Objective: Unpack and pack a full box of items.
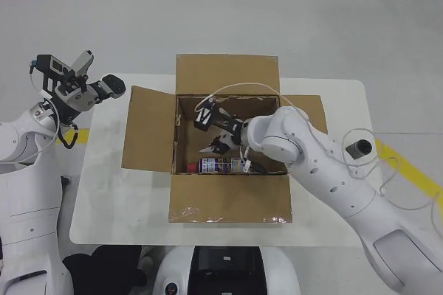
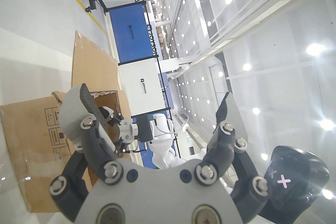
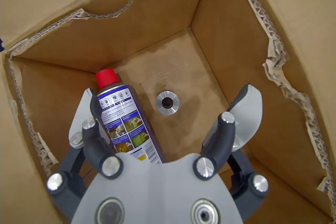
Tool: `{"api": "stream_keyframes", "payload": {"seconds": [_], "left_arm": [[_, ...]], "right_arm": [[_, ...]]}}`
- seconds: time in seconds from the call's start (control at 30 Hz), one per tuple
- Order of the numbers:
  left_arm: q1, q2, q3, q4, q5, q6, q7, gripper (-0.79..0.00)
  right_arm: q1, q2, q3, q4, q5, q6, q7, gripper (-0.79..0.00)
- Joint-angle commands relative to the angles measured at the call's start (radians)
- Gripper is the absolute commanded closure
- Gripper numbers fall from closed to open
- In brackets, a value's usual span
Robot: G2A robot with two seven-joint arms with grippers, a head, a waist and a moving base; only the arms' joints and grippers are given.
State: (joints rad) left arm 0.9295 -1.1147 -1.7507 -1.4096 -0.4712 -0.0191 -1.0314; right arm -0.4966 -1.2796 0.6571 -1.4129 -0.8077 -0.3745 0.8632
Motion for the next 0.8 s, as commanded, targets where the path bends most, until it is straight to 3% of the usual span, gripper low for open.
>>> {"api": "stream_keyframes", "payload": {"seconds": [0.0, 0.4, 0.5, 0.6, 0.77], "left_arm": [[0.000, 0.000, 0.000, 0.000, 0.000, 0.000, 0.000, -0.785], [0.000, 0.000, 0.000, 0.000, 0.000, 0.000, 0.000, -0.785], [0.000, 0.000, 0.000, 0.000, 0.000, 0.000, 0.000, -0.785], [0.000, 0.000, 0.000, 0.000, 0.000, 0.000, 0.000, -0.785], [0.000, 0.000, 0.000, 0.000, 0.000, 0.000, 0.000, -0.785]], "right_arm": [[0.008, -0.007, -0.010, 0.024, -0.002, 0.003, 0.002, -0.785], [0.024, -0.034, -0.036, 0.109, -0.037, 0.005, 0.014, -0.785], [0.022, -0.039, -0.039, 0.126, -0.043, 0.000, 0.014, -0.668], [0.022, -0.044, -0.041, 0.142, -0.045, -0.003, 0.015, -0.600], [0.023, -0.053, -0.044, 0.171, -0.043, -0.009, 0.015, -0.557]]}}
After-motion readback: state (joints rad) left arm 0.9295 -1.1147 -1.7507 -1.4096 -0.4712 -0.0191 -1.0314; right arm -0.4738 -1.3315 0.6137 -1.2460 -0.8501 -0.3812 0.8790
